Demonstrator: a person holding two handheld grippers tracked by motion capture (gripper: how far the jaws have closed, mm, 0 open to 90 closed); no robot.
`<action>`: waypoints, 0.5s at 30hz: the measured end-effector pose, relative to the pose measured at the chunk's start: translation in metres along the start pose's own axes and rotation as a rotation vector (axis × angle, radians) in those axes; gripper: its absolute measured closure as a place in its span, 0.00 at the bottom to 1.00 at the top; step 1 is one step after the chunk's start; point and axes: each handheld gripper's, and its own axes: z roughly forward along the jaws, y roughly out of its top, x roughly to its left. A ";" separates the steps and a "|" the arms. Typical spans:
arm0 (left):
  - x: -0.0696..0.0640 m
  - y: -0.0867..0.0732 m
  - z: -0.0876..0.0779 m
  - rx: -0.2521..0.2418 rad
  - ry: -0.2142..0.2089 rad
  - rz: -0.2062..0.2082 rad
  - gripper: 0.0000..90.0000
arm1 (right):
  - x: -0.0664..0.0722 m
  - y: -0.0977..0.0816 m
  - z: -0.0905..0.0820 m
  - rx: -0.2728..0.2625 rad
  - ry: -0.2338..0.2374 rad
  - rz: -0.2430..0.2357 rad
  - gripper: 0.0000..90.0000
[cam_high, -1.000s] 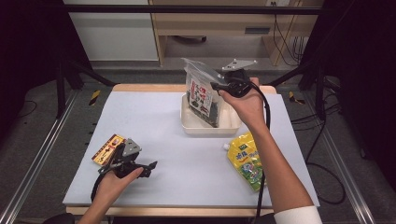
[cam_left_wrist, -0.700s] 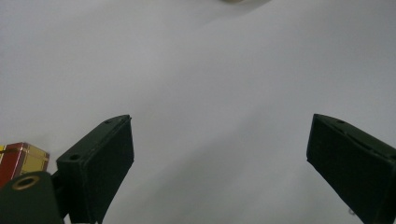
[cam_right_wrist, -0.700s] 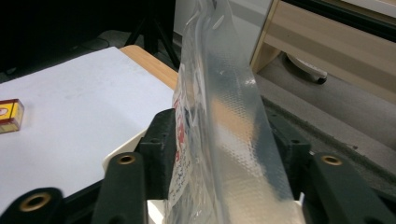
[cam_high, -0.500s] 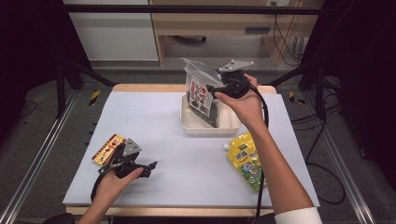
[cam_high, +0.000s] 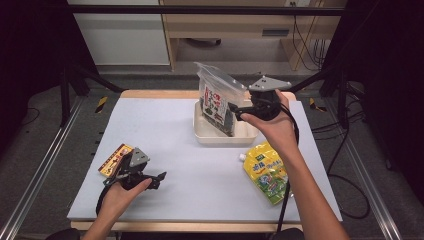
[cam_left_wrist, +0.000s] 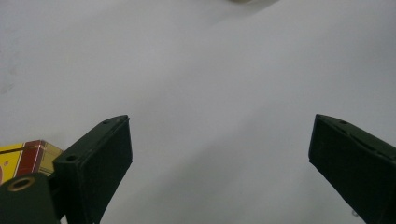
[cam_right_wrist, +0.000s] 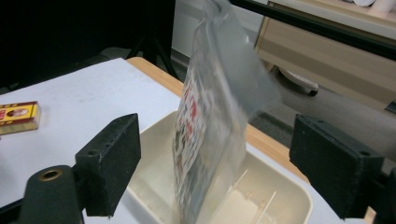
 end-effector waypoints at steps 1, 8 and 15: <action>0.000 0.000 0.000 0.002 0.001 0.001 0.07 | 0.001 -0.003 -0.002 0.001 0.001 0.003 0.18; 0.006 -0.002 -0.002 0.006 0.006 -0.004 0.06 | 0.008 -0.042 -0.016 0.023 0.006 0.056 0.16; 0.009 -0.003 -0.003 0.006 0.017 -0.011 0.06 | 0.016 -0.076 -0.019 0.039 0.017 0.099 0.17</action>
